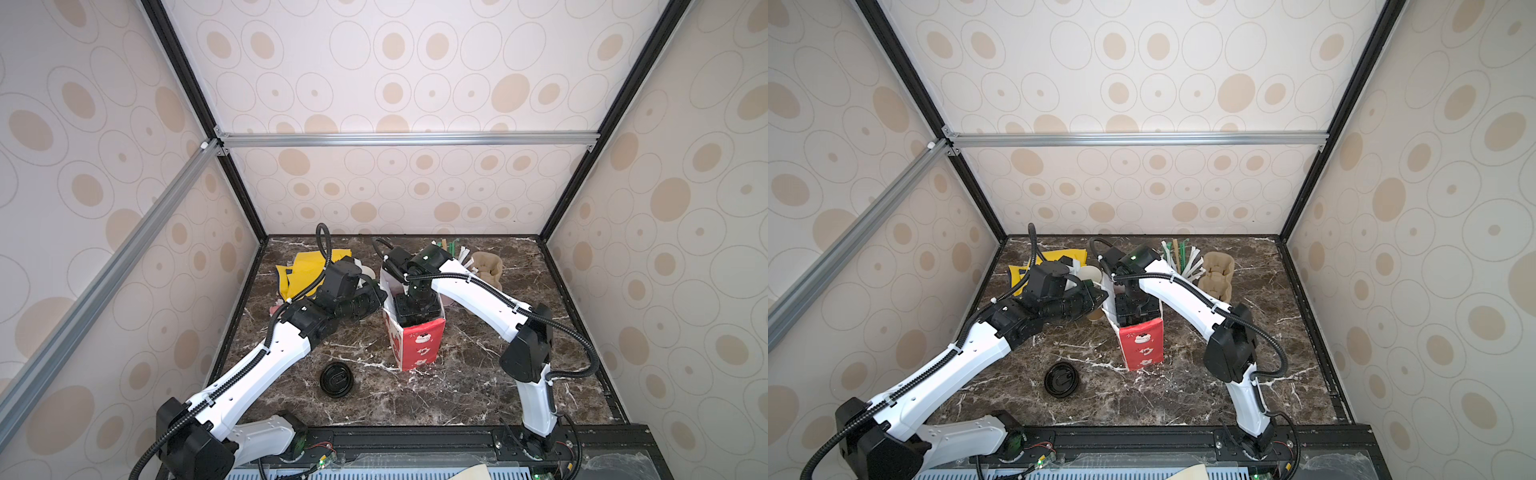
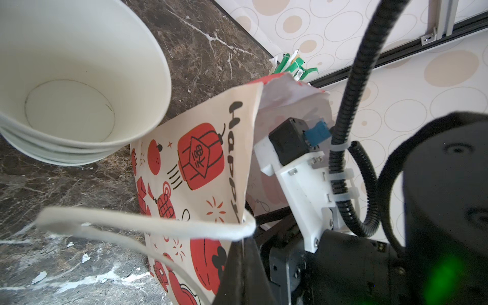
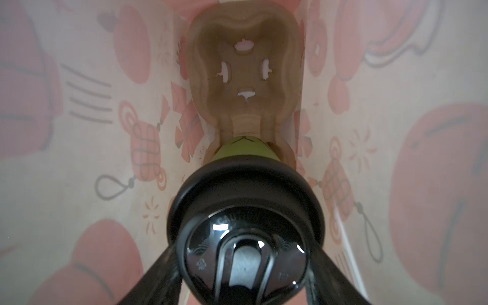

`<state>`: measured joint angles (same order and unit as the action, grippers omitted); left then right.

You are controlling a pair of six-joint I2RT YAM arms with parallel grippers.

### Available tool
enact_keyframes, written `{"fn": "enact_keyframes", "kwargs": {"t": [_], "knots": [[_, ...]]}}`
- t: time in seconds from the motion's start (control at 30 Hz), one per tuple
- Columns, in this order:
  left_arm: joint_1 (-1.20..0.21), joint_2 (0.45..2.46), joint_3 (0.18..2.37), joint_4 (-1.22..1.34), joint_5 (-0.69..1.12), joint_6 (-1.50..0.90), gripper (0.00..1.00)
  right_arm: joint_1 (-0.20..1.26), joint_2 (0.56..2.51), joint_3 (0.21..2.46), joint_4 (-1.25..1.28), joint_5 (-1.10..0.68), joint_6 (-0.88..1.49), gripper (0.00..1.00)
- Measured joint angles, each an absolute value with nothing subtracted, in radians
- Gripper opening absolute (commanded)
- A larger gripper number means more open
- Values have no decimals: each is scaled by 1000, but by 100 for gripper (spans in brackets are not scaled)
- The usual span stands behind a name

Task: Pack a coffee takeout order
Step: Place the coffee cup in the cup tray.

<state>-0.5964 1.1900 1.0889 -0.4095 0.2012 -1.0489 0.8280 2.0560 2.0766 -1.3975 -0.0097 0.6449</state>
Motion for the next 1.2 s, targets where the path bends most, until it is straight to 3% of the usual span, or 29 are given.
{"fn": "enact_keyframes", "kwargs": {"t": [1.2], "knots": [[-596,1190,1103,-437,187,-1033,0,828,2042,2046,-1409,-11,649,63]]}}
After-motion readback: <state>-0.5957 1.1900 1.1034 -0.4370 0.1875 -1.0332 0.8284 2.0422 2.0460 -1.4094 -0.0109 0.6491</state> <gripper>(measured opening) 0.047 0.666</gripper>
